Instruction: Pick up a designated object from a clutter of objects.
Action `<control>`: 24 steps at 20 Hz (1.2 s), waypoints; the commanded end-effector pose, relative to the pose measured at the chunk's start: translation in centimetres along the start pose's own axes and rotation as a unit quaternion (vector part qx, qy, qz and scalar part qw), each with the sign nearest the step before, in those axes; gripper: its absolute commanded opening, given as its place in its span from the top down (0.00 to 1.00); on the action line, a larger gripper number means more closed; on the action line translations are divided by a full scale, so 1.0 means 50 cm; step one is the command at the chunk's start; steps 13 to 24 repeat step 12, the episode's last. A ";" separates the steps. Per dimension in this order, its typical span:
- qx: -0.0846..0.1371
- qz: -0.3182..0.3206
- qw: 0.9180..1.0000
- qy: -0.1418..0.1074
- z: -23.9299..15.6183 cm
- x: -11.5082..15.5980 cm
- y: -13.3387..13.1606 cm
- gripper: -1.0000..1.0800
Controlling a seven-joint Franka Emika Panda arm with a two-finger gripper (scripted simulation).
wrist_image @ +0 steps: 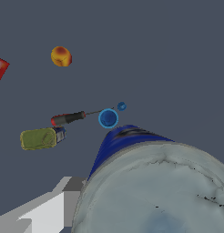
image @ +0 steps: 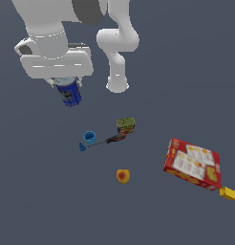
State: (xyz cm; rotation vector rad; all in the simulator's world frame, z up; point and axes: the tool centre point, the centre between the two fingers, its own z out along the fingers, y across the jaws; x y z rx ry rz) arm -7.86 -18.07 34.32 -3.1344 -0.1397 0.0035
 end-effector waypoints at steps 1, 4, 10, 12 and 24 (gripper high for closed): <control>-0.001 -0.001 1.000 0.001 -0.035 -0.012 0.031 1.00; -0.001 -0.001 1.000 0.001 -0.061 -0.022 0.058 1.00; -0.002 -0.001 1.000 0.001 -0.088 -0.029 0.086 1.00; -0.002 -0.001 1.000 0.001 -0.089 -0.030 0.087 1.00; -0.002 -0.001 1.000 0.001 -0.089 -0.030 0.087 1.00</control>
